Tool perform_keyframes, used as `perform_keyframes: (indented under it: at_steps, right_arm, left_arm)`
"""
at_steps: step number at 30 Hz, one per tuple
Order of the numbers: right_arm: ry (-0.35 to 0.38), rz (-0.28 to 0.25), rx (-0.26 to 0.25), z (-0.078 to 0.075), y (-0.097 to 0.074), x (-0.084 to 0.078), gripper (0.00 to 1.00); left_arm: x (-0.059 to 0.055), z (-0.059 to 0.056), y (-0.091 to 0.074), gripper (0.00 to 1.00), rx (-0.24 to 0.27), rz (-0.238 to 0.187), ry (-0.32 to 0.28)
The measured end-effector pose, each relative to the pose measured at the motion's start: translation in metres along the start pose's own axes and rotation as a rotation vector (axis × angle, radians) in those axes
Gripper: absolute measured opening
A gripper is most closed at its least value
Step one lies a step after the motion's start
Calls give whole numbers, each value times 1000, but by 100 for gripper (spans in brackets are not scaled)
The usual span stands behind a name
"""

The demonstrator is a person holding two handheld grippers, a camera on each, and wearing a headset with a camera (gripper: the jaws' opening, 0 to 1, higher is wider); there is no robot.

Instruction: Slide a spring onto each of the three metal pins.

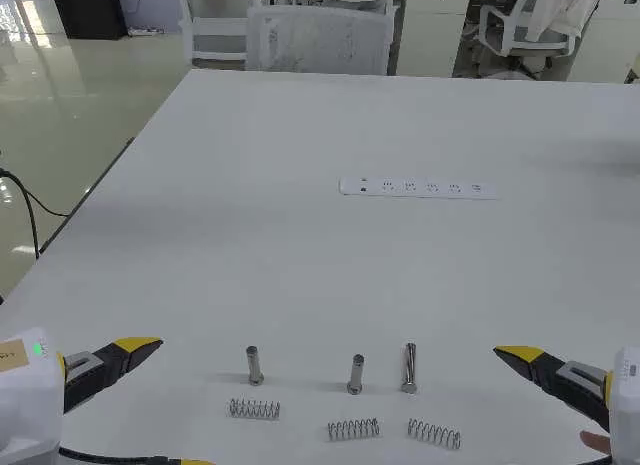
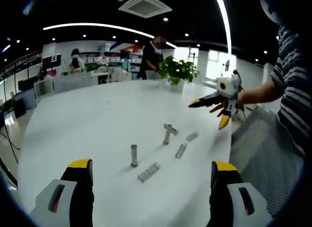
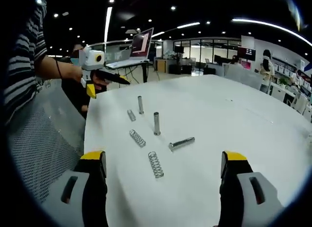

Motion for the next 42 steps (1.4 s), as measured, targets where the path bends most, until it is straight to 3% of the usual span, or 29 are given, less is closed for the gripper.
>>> perform_keyframes:
  at_steps: [42]
  right_arm:
    - [-12, 2, 6, 0, -1, 2, 94]
  left_arm:
    - [1, -1, -3, 98, -4, 8, 1]
Point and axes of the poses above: the centre of the closed fingertips' face, and the gripper's own axes: y roughly forward along the fingers, z roughly to its left, x roughly out of its top, the point moved 1 cm from there along -y, roughly backward along the fingers, and after that the axes turned 5 degrees about -y, right-handed, at the moved point
